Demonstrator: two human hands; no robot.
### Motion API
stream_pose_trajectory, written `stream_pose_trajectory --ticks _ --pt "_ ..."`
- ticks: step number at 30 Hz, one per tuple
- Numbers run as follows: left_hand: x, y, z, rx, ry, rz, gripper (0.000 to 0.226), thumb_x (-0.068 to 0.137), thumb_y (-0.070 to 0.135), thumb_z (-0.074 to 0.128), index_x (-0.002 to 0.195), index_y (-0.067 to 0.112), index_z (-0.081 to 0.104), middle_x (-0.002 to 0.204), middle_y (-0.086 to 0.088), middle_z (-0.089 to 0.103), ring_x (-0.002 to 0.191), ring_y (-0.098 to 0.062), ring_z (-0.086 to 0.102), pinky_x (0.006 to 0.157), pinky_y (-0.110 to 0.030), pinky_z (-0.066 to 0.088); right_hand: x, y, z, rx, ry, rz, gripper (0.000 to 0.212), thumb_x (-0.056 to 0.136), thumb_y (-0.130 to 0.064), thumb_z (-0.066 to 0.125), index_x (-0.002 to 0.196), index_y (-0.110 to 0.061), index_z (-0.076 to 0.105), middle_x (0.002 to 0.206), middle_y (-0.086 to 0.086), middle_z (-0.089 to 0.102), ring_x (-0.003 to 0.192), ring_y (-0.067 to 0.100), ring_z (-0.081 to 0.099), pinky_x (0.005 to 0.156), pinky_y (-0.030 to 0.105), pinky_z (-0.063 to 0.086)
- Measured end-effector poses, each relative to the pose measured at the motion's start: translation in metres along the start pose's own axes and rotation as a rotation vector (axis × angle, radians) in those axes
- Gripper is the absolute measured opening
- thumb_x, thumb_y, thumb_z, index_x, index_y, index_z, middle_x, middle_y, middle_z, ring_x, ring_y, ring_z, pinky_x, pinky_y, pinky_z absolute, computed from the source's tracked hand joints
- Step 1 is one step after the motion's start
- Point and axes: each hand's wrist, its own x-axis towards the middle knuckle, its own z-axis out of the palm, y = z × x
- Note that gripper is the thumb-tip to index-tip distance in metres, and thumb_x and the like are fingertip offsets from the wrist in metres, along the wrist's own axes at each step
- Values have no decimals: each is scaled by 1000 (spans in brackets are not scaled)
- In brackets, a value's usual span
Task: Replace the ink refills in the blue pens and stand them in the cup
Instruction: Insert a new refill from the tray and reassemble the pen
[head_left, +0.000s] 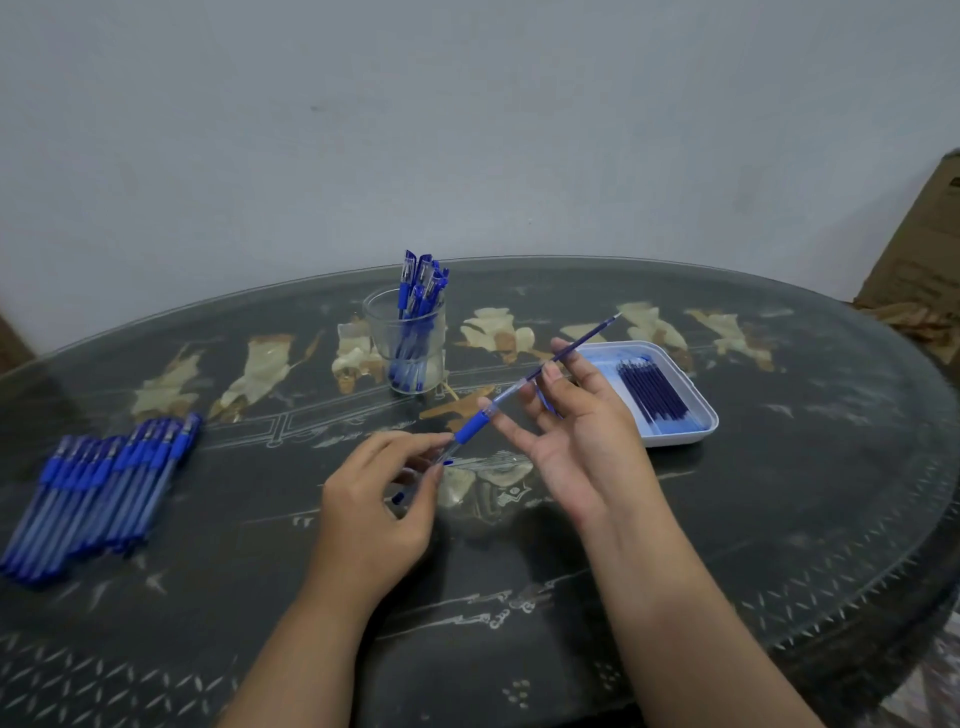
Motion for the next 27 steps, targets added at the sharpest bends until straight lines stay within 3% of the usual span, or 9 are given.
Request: stream_pose_trajectory --ticks 12,16,22,27 --pt "0 -2 0 11 -7 -8 35 79 -7 71 106 16 72 95 7 65 87 -6 63 77 -15 49 1 2 0 -73 3 -67 24 97 6 47 108 -10 61 75 5 56 75 17 54 70 56 58" --pt "0 -2 0 14 -13 -20 35 80 -6 71 106 17 72 95 9 65 87 -6 63 77 -14 48 -3 4 2 -317 -9 -204 21 97 4 49 112 -8 58 92 9 52 79 13 54 74 49 60" --pt "1 -1 1 0 31 -29 35 81 -7 70 106 17 71 96 8 65 88 -3 62 77 -12 49 -6 20 0 -800 -90 -258 14 93 -3 59 99 -13 66 87 -2 69 83 7 65 82 27 57" --pt "2 -5 1 1 131 -91 32 83 -4 67 106 18 69 98 12 64 89 0 62 79 -8 46 -5 29 -2 -982 -127 -230 16 95 -15 60 105 -19 72 94 -4 74 86 4 67 85 30 56"
